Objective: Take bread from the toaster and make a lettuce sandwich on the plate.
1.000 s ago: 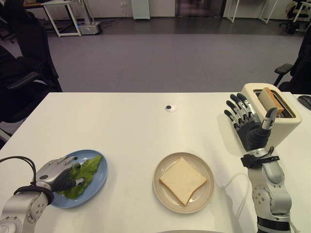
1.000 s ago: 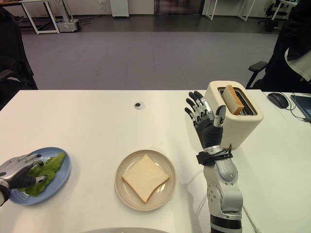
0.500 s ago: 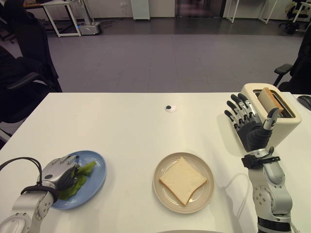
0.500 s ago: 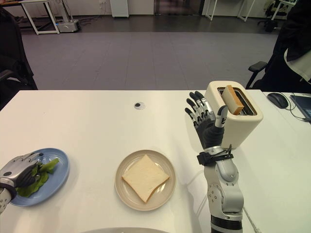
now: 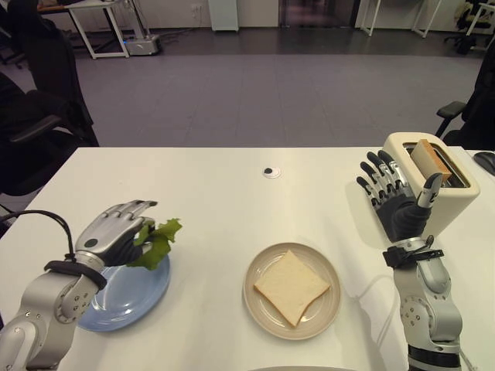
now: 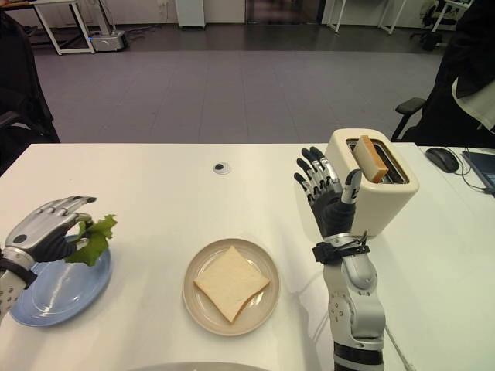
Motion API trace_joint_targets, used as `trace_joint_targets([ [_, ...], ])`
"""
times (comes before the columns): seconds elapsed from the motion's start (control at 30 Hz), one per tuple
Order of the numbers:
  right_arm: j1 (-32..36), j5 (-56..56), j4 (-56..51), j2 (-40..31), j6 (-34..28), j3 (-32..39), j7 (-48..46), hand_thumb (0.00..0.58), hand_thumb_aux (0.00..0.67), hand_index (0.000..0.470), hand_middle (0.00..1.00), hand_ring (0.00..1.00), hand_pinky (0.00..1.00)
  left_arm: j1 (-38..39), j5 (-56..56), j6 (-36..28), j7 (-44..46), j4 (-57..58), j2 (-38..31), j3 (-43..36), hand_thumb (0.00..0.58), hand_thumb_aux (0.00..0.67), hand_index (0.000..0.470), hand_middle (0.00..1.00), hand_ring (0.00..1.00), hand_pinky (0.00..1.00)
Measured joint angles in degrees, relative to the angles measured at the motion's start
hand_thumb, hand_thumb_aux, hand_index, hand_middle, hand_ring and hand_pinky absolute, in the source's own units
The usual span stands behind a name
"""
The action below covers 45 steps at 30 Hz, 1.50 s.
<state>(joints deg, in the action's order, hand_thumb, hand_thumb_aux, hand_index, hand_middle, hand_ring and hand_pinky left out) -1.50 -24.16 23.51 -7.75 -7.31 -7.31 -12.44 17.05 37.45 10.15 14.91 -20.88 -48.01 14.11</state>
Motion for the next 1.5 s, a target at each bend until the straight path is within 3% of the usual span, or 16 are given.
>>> trace_joint_targets([
  [0.13,0.22,0.38,-0.34,0.44,0.27,0.23,0.21,0.0,0.0,0.0,0.0,0.0,0.0,-5.3,-1.47,2.1,2.92,-1.83,0.96,-6.02,0.58,0.67,0.47,0.0,0.0,0.0],
  [0.4,1.77,0.58,-1.76,1.12,0.72,1.07,0.18,0.0,0.0,0.0,0.0,0.0,0.0,-25.0,7.02,7.03,13.36,-3.65,10.9,-31.05,0.58,0.67,0.47,0.0,0.0,0.0],
  [0.73,1.97,1.19,-2.66,1.89,0.82,2.35,0.35,0.0,0.0,0.0,0.0,0.0,0.0,-30.03,14.37,11.25,18.82,-1.49,18.19,-45.17,0.58,0.67,0.47,0.0,0.0,0.0],
  [0.77,1.97,1.26,-2.81,2.06,0.83,2.35,0.36,0.0,0.0,0.0,0.0,0.0,0.0,-30.25,15.17,11.6,19.15,-1.24,18.18,-45.56,0.562,0.552,0.387,0.0,0.0,0.0],
  [0.8,1.97,1.58,-2.85,2.16,0.84,2.36,0.36,0.0,0.0,0.0,0.0,0.0,0.0,-30.25,15.51,11.8,19.19,-0.9,18.14,-45.67,0.22,0.142,0.1,0.0,0.0,0.0],
  [0.83,1.97,1.62,-2.85,2.17,0.85,2.36,0.35,0.0,0.0,0.0,0.0,0.0,0.0,-30.28,15.6,11.86,19.22,-0.51,18.08,-45.68,0.0,0.0,0.0,0.0,0.0,0.0],
  [1.23,2.66,1.58,-0.92,1.06,0.77,1.02,0.29,0.0,0.0,0.0,0.0,0.0,0.0,-31.39,11.88,8.24,16.98,0.33,17.83,-37.44,0.0,0.0,0.0,0.0,0.0,0.0],
  [1.37,3.5,7.65,1.62,-2.49,2.97,-0.32,1.27,0.0,0.0,0.0,0.0,0.0,0.0,-28.94,-2.53,2.89,18.4,-1.46,19.6,-31.14,0.0,0.0,0.0,0.0,0.0,0.0],
  [1.5,5.69,21.25,3.59,-11.69,6.16,-4.6,3.6,0.0,0.0,0.0,0.0,0.0,0.0,-21.74,-27.87,-6.51,17.05,-3.16,27.59,-20.42,0.0,0.0,0.0,0.0,0.0,0.0],
])
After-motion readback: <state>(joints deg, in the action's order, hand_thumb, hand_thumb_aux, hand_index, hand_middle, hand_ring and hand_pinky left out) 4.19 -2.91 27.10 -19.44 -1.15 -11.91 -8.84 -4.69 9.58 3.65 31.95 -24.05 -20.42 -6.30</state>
